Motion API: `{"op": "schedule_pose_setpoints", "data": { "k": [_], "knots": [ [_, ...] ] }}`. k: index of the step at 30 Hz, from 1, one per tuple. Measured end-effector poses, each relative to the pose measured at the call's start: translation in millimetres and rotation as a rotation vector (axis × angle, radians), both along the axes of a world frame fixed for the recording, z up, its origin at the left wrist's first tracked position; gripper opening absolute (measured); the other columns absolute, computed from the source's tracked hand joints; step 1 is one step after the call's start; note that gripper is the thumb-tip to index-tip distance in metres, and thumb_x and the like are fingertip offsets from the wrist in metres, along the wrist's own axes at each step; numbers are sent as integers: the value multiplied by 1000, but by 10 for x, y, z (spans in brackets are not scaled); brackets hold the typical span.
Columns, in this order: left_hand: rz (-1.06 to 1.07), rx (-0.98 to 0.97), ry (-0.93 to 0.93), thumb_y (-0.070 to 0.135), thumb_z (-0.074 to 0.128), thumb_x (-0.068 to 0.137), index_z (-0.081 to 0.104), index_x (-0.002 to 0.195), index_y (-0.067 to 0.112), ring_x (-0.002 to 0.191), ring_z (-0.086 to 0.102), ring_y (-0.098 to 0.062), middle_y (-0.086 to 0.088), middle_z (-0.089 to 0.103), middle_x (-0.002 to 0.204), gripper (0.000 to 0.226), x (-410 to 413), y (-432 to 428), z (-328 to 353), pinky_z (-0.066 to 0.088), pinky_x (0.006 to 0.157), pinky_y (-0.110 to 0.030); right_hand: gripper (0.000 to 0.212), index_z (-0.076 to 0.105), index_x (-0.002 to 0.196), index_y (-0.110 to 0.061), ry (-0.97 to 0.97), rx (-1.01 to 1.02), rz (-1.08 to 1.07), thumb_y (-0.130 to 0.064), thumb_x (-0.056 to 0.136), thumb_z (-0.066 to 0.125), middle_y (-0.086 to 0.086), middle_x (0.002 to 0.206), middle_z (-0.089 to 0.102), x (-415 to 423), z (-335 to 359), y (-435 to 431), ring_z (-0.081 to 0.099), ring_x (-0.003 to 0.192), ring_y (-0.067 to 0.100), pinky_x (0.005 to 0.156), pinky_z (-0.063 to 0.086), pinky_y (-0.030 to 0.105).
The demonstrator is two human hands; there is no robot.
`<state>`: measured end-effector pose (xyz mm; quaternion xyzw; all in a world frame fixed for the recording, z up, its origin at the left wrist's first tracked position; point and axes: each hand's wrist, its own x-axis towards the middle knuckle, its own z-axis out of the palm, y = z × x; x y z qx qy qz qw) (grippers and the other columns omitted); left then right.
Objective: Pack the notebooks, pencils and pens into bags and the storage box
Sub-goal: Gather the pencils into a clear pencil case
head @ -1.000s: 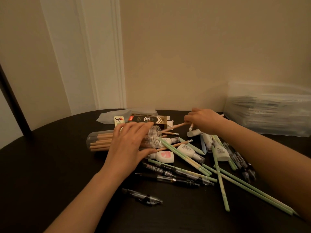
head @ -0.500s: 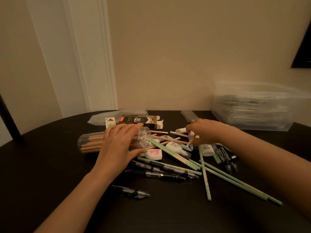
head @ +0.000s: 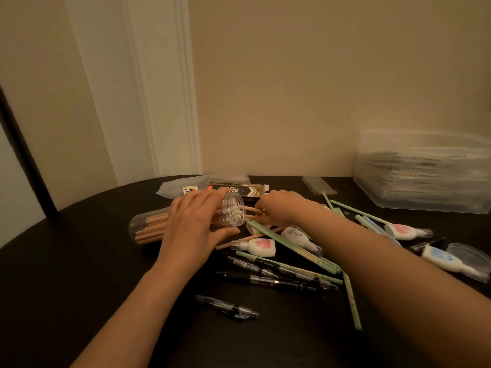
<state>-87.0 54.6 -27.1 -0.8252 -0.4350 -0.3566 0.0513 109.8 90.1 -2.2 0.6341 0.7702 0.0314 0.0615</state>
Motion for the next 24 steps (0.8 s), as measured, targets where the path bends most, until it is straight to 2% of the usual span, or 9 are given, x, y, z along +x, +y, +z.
{"op": "schedule_pose_setpoints", "data": {
  "k": [3, 7, 11, 14, 16, 18, 21, 22, 24],
  "knots": [
    [15, -4, -4, 46, 69, 76, 37, 141, 29, 128, 36, -14, 5, 48, 136, 74, -29, 19, 18, 19, 108, -31, 25, 63, 107, -11, -21, -48, -16, -29, 95, 52, 0, 84, 53, -81, 63, 113, 50, 78, 19, 67, 38, 30],
    [34, -20, -7, 47, 66, 78, 34, 142, 30, 130, 32, -12, 7, 45, 139, 74, -42, 40, 34, 19, 109, -30, 20, 63, 108, -7, -45, -101, -17, -18, 95, 51, 2, 86, 52, -79, 103, 164, 49, 77, 17, 60, 35, 24],
    [38, -17, -13, 46, 68, 77, 35, 142, 29, 130, 33, -13, 6, 46, 138, 75, -39, 41, 41, 20, 108, -30, 21, 58, 112, -10, -115, -56, -12, -14, 96, 45, 2, 94, 53, 43, 105, 123, 52, 83, 18, 71, 45, 29],
    [44, -22, -18, 44, 69, 77, 35, 142, 29, 130, 33, -14, 6, 46, 138, 75, -30, 22, 59, 20, 109, -31, 26, 50, 121, -13, -111, -14, -14, -15, 95, 47, 3, 96, 52, 164, 174, -37, 51, 84, 18, 75, 47, 31],
    [43, -36, -6, 44, 69, 77, 34, 142, 29, 130, 33, -14, 5, 45, 139, 75, -18, 2, 58, 21, 109, -32, 30, 44, 126, -13, -153, 78, -5, -18, 97, 44, 5, 95, 54, 249, 212, -159, 48, 79, 17, 70, 46, 31],
    [34, -41, 14, 45, 68, 77, 34, 142, 29, 131, 33, -14, 5, 45, 140, 75, 3, -24, 54, 21, 110, -32, 27, 42, 124, -13, -153, 170, -12, -21, 99, 39, 1, 82, 50, 335, 239, -269, 44, 68, 15, 62, 41, 30],
    [24, -49, 34, 47, 68, 77, 33, 143, 29, 131, 31, -13, 6, 44, 140, 76, 32, -71, 45, 19, 110, -31, 20, 47, 112, -14, -38, 175, -74, -26, 102, 34, -4, 71, 43, 432, 317, -421, 40, 60, 12, 60, 40, 30],
    [20, -50, 34, 47, 68, 77, 33, 143, 29, 131, 31, -12, 7, 44, 140, 76, 42, -88, 46, 19, 110, -31, 20, 50, 102, -15, 65, 147, -103, -28, 102, 34, -3, 72, 46, 456, 361, -474, 42, 61, 12, 61, 40, 29],
    [4, -44, 24, 46, 69, 76, 34, 142, 28, 131, 32, -12, 6, 46, 139, 76, 72, -132, 58, 19, 110, -31, 27, 50, 81, -16, 401, 116, -138, -29, 102, 38, -2, 70, 48, 492, 445, -596, 44, 60, 12, 58, 39, 25]
  ]
}}
